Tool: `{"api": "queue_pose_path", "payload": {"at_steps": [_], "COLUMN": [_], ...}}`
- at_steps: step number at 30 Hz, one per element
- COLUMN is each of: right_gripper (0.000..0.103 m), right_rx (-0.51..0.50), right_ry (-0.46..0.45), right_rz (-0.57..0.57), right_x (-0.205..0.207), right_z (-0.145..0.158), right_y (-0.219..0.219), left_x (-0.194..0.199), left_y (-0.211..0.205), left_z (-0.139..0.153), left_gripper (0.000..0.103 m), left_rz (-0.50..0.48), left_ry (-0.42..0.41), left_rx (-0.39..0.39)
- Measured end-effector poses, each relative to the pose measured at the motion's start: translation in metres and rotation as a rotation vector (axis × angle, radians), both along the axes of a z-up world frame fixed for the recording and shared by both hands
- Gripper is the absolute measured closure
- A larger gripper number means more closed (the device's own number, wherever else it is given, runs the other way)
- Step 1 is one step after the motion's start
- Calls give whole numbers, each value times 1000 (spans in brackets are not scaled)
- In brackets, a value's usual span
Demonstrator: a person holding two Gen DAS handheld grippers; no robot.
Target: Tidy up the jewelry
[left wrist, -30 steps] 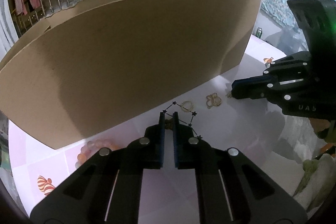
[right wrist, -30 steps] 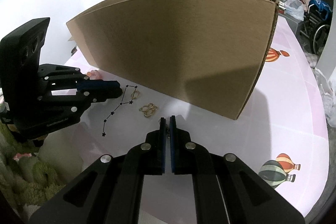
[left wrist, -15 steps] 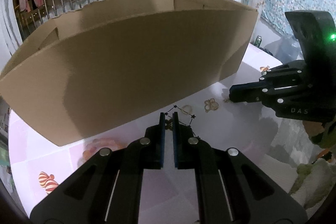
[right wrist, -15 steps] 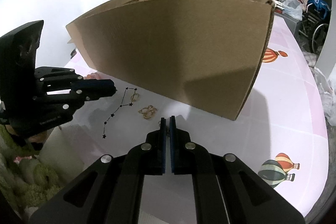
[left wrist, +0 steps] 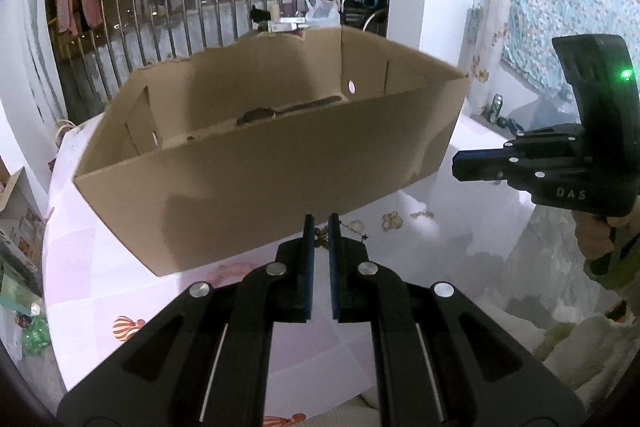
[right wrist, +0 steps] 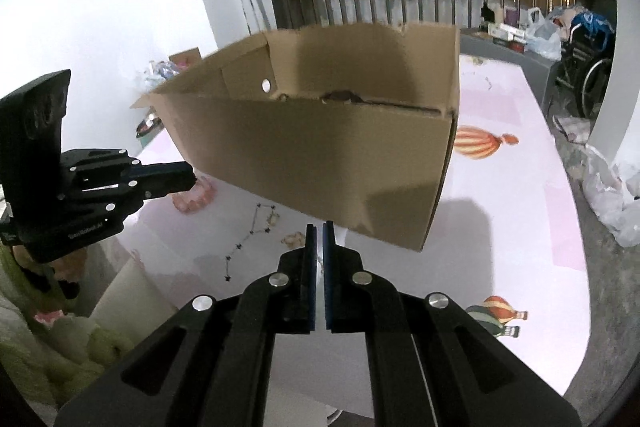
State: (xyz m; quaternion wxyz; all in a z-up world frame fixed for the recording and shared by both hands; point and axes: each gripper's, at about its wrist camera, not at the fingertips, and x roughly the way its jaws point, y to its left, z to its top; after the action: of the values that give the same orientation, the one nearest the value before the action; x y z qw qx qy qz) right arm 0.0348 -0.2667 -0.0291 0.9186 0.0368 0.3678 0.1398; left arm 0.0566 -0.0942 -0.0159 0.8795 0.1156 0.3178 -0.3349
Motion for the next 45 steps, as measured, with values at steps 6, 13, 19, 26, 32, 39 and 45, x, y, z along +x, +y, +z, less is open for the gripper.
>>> {"api": "queue_pose_path", "payload": {"at_steps": [6,13,19,26,32,39,45], "right_gripper": [95,92,92,92,92,93,101], "right_rx": [-14,-37,-37,-47,-93,-114,-18], "right_ry": [70,174,176,148,110,96,131], "right_rz": [14,-36,-66,-105,-124,-107,-96], "right_x": [7,12,22,24,24,21,22], "right_z": [-9,-35,-44,-46,-48,-52,-49], "right_y": [8,12,18,26,39,40,22], "left_x": [-1,6,10,15,15,15,15], "left_y": [0,4,7,10,9,9,9], "left_z": [2,-11,-17,-20,-22,-22,-22], "left_gripper": [98,98,98,98,98,98,97], "left_rz": [17,44,52,59,56,58,56], "left_ry": [9,56,70,83,89,89,87], "left_rx": [-7,-14,-15,-23,-19,-20,-21]}}
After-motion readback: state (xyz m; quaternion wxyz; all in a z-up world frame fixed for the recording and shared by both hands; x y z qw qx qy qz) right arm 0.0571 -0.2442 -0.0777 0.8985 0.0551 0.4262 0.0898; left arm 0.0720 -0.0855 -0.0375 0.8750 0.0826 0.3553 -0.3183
